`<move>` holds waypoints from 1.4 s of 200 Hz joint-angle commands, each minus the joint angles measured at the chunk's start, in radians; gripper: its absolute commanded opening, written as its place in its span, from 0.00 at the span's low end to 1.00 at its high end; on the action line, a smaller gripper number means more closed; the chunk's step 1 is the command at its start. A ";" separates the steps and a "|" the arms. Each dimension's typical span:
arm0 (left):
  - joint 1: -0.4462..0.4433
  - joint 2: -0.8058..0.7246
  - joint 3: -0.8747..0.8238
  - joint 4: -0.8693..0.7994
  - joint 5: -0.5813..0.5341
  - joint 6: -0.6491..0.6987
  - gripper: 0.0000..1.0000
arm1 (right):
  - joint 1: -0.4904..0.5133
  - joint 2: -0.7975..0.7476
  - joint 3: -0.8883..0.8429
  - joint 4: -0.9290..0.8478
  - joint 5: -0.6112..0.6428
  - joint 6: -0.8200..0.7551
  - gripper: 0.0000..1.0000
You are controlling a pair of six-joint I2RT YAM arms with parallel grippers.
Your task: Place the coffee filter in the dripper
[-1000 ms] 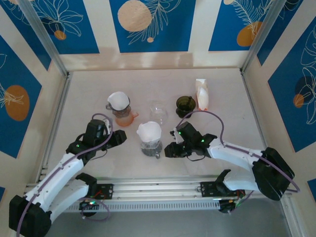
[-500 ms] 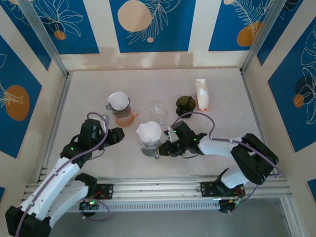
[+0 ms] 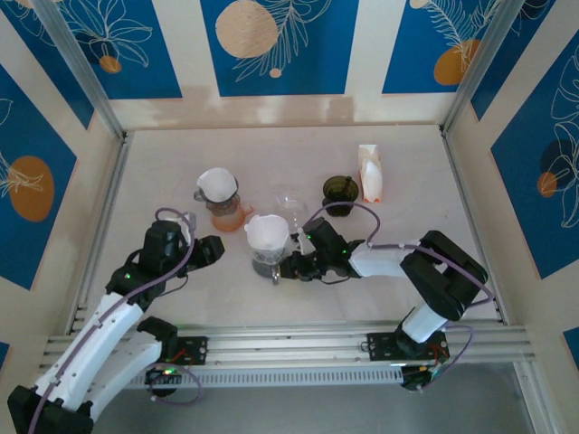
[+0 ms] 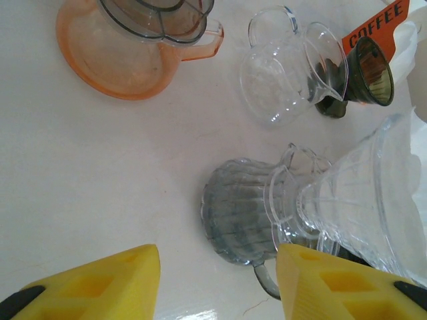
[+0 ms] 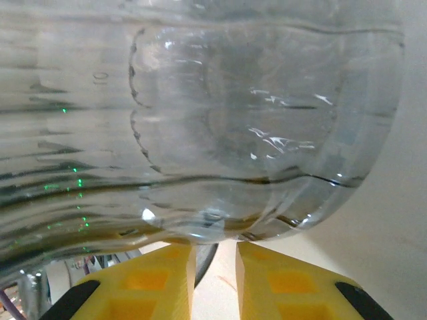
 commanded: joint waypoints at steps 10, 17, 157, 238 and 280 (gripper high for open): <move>0.014 -0.027 0.008 -0.034 -0.022 0.007 0.50 | 0.003 0.067 0.086 0.031 0.036 0.002 0.24; 0.014 -0.031 0.008 -0.038 -0.022 0.007 0.50 | 0.001 0.081 0.100 0.030 0.043 0.002 0.24; 0.014 -0.057 0.008 -0.047 -0.051 -0.002 0.58 | -0.029 0.265 0.309 0.041 0.098 0.033 0.27; 0.014 -0.051 -0.002 -0.012 -0.052 -0.009 0.81 | 0.019 -0.075 0.095 -0.187 0.305 0.013 0.46; 0.015 -0.044 -0.021 0.015 -0.040 -0.016 1.00 | -0.008 -0.245 0.166 -0.473 0.529 -0.011 0.58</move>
